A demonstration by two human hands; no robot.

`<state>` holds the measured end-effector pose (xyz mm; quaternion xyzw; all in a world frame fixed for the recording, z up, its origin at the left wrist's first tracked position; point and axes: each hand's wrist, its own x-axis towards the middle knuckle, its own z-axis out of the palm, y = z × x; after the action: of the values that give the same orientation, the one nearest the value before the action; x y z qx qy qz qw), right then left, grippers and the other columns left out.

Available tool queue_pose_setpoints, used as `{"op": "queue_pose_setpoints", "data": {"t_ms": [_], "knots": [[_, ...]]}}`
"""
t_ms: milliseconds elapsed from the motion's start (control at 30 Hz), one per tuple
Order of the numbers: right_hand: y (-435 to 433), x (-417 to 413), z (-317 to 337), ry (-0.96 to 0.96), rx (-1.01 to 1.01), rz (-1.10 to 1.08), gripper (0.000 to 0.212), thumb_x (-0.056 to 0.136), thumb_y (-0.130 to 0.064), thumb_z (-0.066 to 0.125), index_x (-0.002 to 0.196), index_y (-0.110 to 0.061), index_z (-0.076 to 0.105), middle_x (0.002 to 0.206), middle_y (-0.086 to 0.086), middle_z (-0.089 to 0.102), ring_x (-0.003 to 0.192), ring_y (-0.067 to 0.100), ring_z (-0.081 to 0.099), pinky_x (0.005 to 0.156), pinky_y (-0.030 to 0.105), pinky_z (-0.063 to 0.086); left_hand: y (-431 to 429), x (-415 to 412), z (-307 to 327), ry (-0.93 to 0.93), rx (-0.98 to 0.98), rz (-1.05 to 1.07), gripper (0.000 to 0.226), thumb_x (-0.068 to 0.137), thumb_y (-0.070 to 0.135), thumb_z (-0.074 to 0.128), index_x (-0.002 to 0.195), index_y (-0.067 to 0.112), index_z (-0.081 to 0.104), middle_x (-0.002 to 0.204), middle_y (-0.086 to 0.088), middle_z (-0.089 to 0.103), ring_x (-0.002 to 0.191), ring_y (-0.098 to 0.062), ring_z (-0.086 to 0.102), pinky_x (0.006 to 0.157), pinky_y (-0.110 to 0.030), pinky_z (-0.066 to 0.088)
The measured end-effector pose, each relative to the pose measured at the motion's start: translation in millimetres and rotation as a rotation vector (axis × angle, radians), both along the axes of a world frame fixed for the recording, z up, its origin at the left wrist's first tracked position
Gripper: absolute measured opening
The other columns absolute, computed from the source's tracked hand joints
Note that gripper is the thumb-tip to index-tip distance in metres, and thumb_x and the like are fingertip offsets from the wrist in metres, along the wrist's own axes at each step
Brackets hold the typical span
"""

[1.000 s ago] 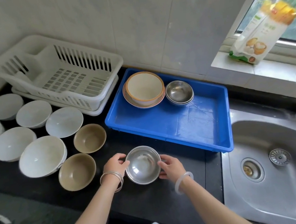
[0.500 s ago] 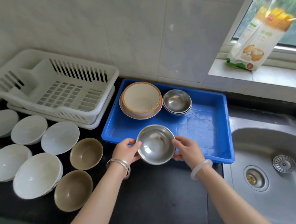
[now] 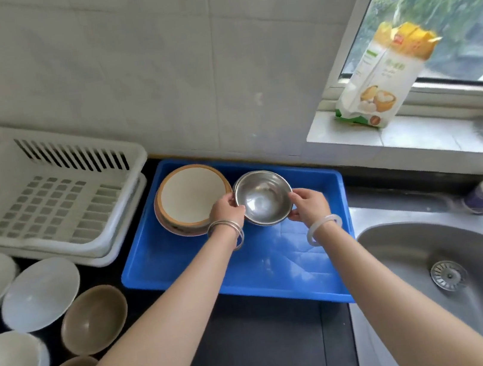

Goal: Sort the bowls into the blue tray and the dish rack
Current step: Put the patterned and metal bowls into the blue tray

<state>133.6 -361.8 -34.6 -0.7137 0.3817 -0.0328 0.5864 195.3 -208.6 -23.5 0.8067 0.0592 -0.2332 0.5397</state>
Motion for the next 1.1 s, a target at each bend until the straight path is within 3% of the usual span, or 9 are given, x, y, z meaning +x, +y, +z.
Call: {"op": "queue_pose_setpoints", "data": {"t_ms": [200,367,467,567,700,833,1000,1100], "knots": [[-17.5,29.5,-16.3,0.054,-0.065,-0.008,0.024,0.092,-0.013,0.048,0.104,-0.011,0.069,0.085,0.007,0.067,0.075,0.027,0.069,0.08,0.038,0.058,-30.0,15.0,-11.7,-0.104,0.165,-0.064,0.035,0.086,0.005,0.049,0.119,0.013,0.056,0.117,-0.012,0.064,0.107,-0.032,0.057,0.087,-0.038,0.046],[-21.5,42.2,-30.3,0.095,-0.136,0.019,0.028,0.092,-0.013,0.045,0.109,-0.01,0.068,0.092,0.011,0.07,0.065,0.018,0.064,0.056,0.018,0.049,-43.9,16.3,-21.1,-0.194,0.277,-0.053,0.032,0.087,0.006,0.046,0.118,0.01,0.053,0.115,-0.014,0.063,0.105,-0.034,0.057,0.088,-0.041,0.048],[-21.8,45.8,-37.5,0.085,-0.133,0.019,0.028,0.092,-0.013,0.045,0.109,-0.009,0.068,0.093,0.011,0.07,0.072,0.025,0.067,0.074,0.033,0.057,-47.2,15.0,-27.0,-0.212,0.289,-0.038,0.034,0.088,0.005,0.044,0.121,0.009,0.049,0.12,-0.014,0.059,0.111,-0.033,0.055,0.091,-0.041,0.047],[-20.7,47.1,-42.6,0.067,-0.165,0.026,0.027,0.091,-0.014,0.046,0.106,-0.012,0.068,0.093,0.011,0.071,0.084,0.031,0.067,0.085,0.045,0.054,-48.7,13.0,-34.2,-0.222,0.338,-0.052,0.044,0.089,0.006,0.043,0.133,0.009,0.038,0.137,-0.013,0.048,0.125,-0.031,0.046,0.102,-0.04,0.041],[-18.9,44.2,-46.8,0.065,-0.257,0.056,0.028,0.092,-0.015,0.046,0.111,-0.013,0.066,0.106,0.014,0.068,0.094,0.03,0.062,0.085,0.037,0.05,-47.3,11.4,-41.7,-0.25,0.379,-0.09,0.055,0.091,0.008,0.043,0.143,0.01,0.025,0.15,-0.01,0.032,0.137,-0.028,0.034,0.108,-0.035,0.032],[-14.5,41.9,-49.6,0.078,-0.355,0.088,0.028,0.093,-0.015,0.046,0.116,-0.011,0.062,0.115,0.016,0.056,0.09,0.023,0.055,0.077,0.025,0.037,-44.7,6.8,-46.9,-0.265,0.373,-0.105,0.061,0.091,0.01,0.045,0.146,0.013,0.017,0.154,-0.007,0.024,0.14,-0.026,0.028,0.11,-0.034,0.03],[-4.0,29.7,-52.2,0.053,-0.304,0.101,0.04,0.096,-0.02,0.045,0.136,-0.015,0.046,0.133,0.011,0.049,0.119,0.027,0.05,0.099,0.035,0.039,-38.6,-1.7,-50.4,-0.283,0.39,-0.145,0.061,0.093,0.017,0.044,0.147,0.015,0.016,0.155,-0.005,0.024,0.135,-0.027,0.037,0.101,-0.036,0.04],[0.5,23.4,-52.3,0.047,-0.295,0.124,0.04,0.097,-0.023,0.041,0.136,-0.018,0.044,0.133,0.01,0.053,0.121,0.028,0.048,0.1,0.039,0.04,-34.3,-4.8,-49.3,-0.3,0.399,-0.167,0.061,0.093,0.018,0.045,0.146,0.016,0.016,0.154,-0.004,0.025,0.133,-0.026,0.039,0.098,-0.037,0.043]]}}
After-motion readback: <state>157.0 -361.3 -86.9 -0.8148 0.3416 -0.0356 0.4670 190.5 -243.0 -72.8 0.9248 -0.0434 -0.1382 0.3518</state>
